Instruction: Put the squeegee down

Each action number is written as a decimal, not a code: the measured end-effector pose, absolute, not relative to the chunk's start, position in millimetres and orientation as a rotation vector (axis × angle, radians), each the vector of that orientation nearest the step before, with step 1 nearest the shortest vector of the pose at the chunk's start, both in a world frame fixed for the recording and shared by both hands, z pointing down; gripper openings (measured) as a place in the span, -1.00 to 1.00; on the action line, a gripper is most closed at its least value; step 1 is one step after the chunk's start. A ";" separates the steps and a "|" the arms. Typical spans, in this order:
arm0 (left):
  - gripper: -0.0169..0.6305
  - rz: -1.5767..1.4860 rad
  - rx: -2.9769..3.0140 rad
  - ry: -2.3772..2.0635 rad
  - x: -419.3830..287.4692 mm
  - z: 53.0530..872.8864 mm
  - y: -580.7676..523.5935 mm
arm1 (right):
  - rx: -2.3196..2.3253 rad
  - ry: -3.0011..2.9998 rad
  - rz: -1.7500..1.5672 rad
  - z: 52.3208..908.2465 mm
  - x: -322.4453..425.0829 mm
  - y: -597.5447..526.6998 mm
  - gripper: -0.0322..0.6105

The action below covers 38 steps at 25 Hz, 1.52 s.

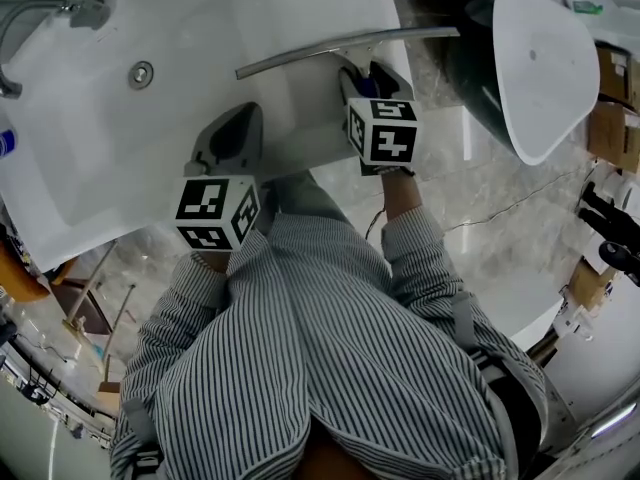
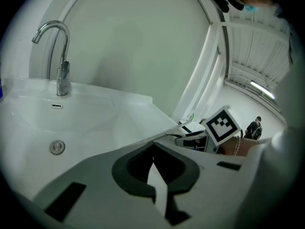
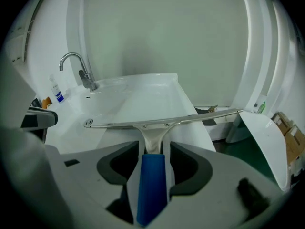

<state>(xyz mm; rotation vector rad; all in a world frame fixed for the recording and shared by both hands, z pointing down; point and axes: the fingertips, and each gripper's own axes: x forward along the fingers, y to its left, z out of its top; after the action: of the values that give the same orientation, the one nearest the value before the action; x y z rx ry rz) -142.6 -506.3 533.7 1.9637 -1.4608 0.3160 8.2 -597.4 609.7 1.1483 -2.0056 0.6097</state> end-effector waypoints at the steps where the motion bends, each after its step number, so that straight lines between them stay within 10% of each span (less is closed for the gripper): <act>1: -0.91 0.315 1.970 -1.462 -143.5 531.7 -504.9 | 1.162 -2.007 0.605 606.7 10.2 -597.0 -0.25; 29: -0.91 0.089 2.290 -1.514 -169.0 398.8 -418.5 | 1.247 -2.513 0.325 396.1 -43.9 -457.1 -0.34; 38: -0.91 -0.015 2.345 -1.453 -166.6 365.3 -388.7 | 1.347 -2.631 0.230 335.1 -42.2 -408.1 -0.75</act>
<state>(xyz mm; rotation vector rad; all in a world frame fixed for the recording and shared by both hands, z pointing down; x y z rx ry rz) -166.6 -388.7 365.3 2.3450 -1.4532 -0.0150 -42.2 -408.1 335.1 1.3474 -2.6310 0.2297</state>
